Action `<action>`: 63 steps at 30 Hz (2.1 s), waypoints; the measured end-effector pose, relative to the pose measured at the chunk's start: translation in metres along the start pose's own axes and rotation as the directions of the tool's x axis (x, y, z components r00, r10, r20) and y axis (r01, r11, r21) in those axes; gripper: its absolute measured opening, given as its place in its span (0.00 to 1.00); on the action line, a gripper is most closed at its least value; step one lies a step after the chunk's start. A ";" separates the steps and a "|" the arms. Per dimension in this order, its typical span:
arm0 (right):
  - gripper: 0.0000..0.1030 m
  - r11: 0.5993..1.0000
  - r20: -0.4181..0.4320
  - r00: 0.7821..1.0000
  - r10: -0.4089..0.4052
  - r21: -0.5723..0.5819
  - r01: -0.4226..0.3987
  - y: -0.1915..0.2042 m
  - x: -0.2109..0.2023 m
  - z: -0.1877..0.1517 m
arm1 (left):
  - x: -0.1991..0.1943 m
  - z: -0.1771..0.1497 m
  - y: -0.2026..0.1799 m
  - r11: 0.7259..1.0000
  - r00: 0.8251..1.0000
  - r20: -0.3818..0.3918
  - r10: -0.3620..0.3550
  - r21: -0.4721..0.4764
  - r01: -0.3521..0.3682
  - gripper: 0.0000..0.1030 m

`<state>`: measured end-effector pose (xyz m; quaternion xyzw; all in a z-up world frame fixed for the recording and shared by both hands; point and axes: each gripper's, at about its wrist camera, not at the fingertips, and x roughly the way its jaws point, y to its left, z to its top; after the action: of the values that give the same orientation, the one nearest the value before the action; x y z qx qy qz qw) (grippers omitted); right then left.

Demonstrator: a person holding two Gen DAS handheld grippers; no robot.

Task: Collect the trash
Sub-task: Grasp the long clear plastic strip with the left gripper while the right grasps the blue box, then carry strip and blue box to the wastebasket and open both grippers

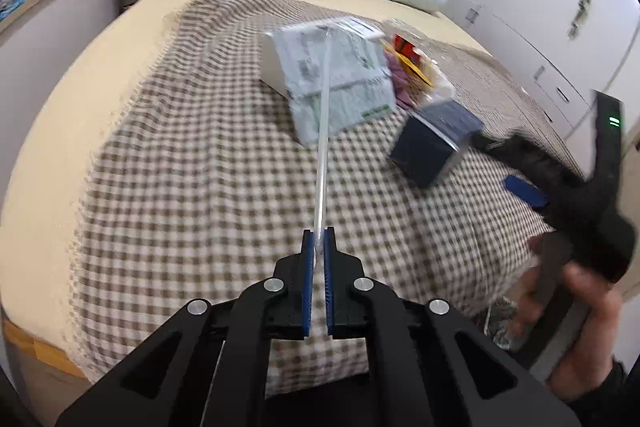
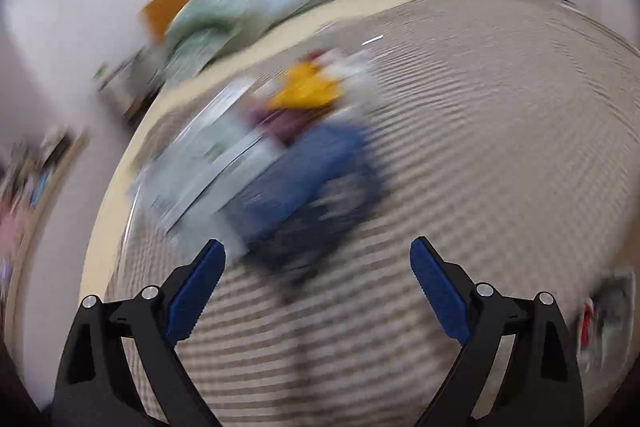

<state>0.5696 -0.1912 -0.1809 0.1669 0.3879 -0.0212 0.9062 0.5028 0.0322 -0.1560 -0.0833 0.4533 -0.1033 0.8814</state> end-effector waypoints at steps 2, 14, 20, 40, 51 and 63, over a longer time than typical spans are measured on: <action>0.87 0.999 0.004 0.999 -0.041 -0.033 0.041 0.018 0.017 0.000 | -0.007 0.003 0.007 1.000 1.000 0.012 0.005 -0.016 -0.005 0.02; 0.87 0.971 0.037 0.971 -0.238 0.014 0.238 -0.158 -0.027 0.022 | -0.007 0.005 0.005 1.000 1.000 0.020 0.010 -0.003 -0.009 0.02; 0.87 0.987 0.095 0.988 -0.122 -0.089 0.131 -0.150 -0.036 0.016 | 0.008 0.011 -0.048 0.994 0.997 0.011 -0.081 0.070 0.080 0.02; 0.58 0.999 0.047 0.999 0.006 -0.053 -0.003 -0.196 -0.061 0.053 | -0.001 0.022 -0.114 0.991 0.999 0.027 -0.034 0.134 0.030 0.02; 0.58 0.994 0.046 0.993 -0.109 0.024 0.108 -0.341 -0.150 -0.009 | 0.001 -0.029 -0.254 0.940 0.991 -0.047 -0.126 0.314 0.134 0.02; 0.59 0.926 -0.291 0.938 -0.190 0.265 0.270 -0.516 -0.140 -0.189 | 0.084 -0.176 -0.422 0.775 0.863 -0.474 -0.174 0.475 0.417 0.02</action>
<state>0.2536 -0.6301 -0.3510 0.2571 0.5125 -0.1648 0.8025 0.3616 -0.4064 -0.2215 0.1313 0.5549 -0.3871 0.7246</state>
